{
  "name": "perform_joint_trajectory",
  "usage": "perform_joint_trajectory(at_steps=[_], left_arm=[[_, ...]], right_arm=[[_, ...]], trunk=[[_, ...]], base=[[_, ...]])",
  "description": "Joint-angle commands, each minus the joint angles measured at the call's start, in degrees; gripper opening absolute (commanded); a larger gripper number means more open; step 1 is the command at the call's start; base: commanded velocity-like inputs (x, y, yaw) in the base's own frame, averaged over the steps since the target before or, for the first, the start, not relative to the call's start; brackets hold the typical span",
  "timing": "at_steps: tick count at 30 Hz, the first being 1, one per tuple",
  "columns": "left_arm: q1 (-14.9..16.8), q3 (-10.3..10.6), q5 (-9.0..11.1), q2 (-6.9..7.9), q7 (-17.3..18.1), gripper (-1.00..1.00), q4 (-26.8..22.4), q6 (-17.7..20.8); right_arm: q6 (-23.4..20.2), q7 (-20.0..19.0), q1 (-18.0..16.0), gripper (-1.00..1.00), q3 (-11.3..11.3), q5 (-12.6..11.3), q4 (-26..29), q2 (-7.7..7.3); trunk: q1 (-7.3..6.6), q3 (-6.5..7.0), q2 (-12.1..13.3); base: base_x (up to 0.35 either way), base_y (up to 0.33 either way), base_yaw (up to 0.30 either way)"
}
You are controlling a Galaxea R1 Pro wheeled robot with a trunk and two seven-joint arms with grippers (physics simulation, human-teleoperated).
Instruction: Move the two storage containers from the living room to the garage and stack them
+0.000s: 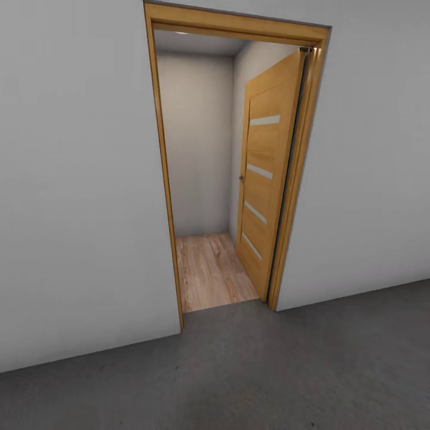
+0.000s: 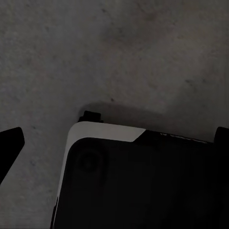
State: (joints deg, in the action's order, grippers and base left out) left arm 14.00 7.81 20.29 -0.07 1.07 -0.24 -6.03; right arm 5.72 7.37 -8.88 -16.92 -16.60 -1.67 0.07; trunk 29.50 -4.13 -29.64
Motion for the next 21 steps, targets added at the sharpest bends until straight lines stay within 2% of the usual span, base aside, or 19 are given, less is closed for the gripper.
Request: perform_joint_trajectory(at_steps=[1,8,21], left_arm=[[0.06,0.47,0.64,-0.01,0.13,1.0,0.14,-0.07],[0.06,0.53,0.6,-0.84,0.57,1.0,0.28,0.79],[0.06,0.54,0.45,-1.25,0.61,1.0,0.24,3.09]], right_arm=[[0.34,0.01,-0.08,1.0,-0.48,-0.54,-0.18,0.02],[0.43,0.02,-0.08,1.0,-0.48,-0.54,-0.18,-0.03],[0.72,0.02,-0.08,1.0,-0.49,-0.5,-0.18,-0.26]], trunk=[[0.02,-0.11,-0.1],[0.02,-0.11,-0.1],[0.02,-0.11,-0.1]], base=[[0.0,0.0,0.0],[0.08,-0.006,0.0],[0.288,-0.148,-0.008]])
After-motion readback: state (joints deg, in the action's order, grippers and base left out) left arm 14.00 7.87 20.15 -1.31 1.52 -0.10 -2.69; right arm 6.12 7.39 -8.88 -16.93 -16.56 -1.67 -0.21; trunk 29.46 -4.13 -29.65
